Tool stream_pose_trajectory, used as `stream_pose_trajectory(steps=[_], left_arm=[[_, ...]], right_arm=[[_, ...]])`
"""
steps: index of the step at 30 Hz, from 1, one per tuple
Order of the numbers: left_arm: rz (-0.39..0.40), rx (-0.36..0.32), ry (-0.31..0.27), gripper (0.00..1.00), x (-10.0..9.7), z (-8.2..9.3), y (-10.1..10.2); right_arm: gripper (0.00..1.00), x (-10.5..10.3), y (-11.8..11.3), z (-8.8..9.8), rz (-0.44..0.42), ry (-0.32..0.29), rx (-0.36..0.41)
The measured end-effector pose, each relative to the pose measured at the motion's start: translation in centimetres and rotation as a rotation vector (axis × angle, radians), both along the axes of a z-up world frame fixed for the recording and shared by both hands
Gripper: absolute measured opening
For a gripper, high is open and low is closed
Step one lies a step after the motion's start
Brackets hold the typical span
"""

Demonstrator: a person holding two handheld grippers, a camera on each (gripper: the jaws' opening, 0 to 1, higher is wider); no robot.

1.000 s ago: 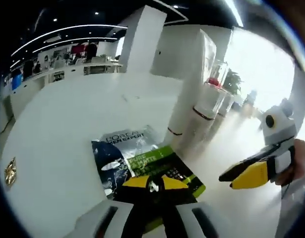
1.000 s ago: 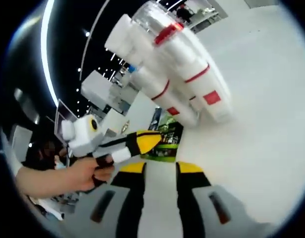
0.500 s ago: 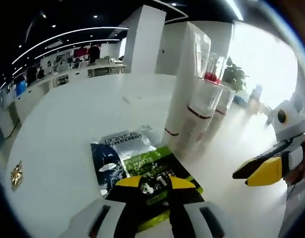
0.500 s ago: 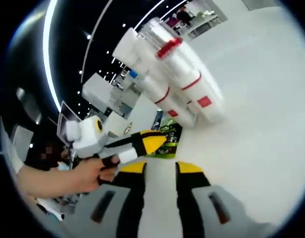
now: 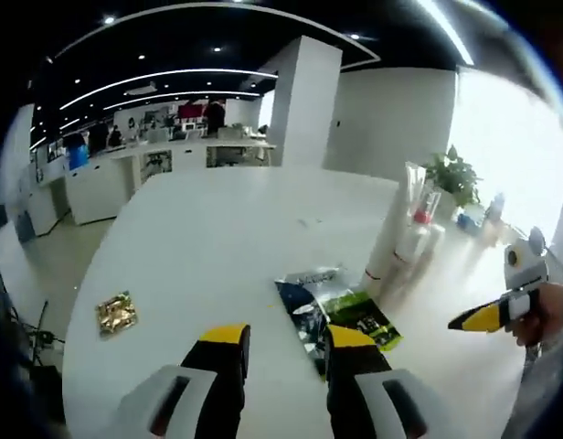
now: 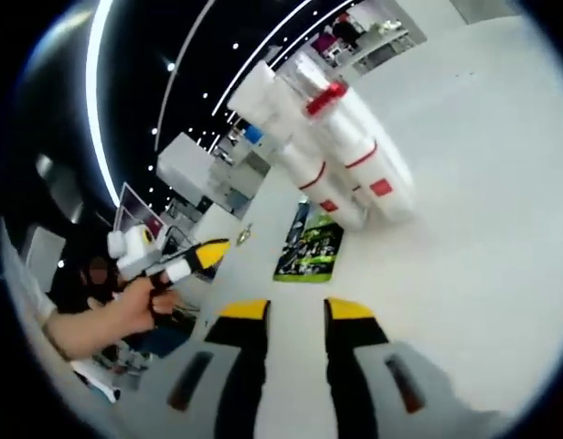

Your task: Arrange the skincare products in the storage area until every visible bottle or jar stands upright without overlapping.

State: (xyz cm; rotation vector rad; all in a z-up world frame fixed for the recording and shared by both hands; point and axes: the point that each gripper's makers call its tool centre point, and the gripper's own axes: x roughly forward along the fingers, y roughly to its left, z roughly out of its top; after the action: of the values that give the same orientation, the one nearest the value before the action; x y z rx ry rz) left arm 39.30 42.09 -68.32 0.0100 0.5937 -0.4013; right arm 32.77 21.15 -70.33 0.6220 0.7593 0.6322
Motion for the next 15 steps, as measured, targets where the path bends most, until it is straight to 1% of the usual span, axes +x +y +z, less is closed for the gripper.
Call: stream_pose_trajectory(steps=[1,3,5,7,8,9,11,12,14,15], left_arm=[[0.021,0.02,0.009,0.39,-0.7,-0.2,1.1],[0.044,0.038,0.028,0.41,-2.1,-0.6,2.9],[0.093,0.07,0.067,0.45,-3.8,-1.3,5.1],[0.123,0.09,0.091,0.48,-5.5,-2.0,6.8],[0.148,0.104,0.123,0.51,-6.5,-2.6,7.7],[0.16,0.119,0.146,0.53,-7.2,-3.1,8.3],[0.178,0.146,0.158,0.57,-8.2,-3.6,9.3],[0.188,0.174,0.184,0.58,-9.0,-4.2,9.9],[0.212,0.198,0.236,0.6,-10.2,-5.1,10.8],[0.217,0.199,0.232,0.6,-10.3,-5.2,11.0]], right_arm=[[0.25,-0.2,0.0,0.1,0.003,0.0,0.0],[0.25,-0.6,0.0,0.4,0.01,-0.004,-0.001],[0.25,-1.0,-0.1,0.8,0.013,-0.008,-0.001],[0.25,-1.5,-0.3,1.3,0.015,-0.014,-0.002],[0.25,-1.8,-0.4,1.5,0.016,-0.017,-0.003],[0.25,-2.1,-0.5,1.7,0.015,-0.02,-0.005],[0.25,-2.7,-0.9,2.1,0.009,-0.018,0.0],[0.25,-2.9,-1.0,2.2,0.006,-0.015,0.006],[0.25,-3.7,-1.3,2.4,0.011,-0.019,0.0],[0.25,-4.1,-1.5,2.4,0.014,-0.02,-0.007]])
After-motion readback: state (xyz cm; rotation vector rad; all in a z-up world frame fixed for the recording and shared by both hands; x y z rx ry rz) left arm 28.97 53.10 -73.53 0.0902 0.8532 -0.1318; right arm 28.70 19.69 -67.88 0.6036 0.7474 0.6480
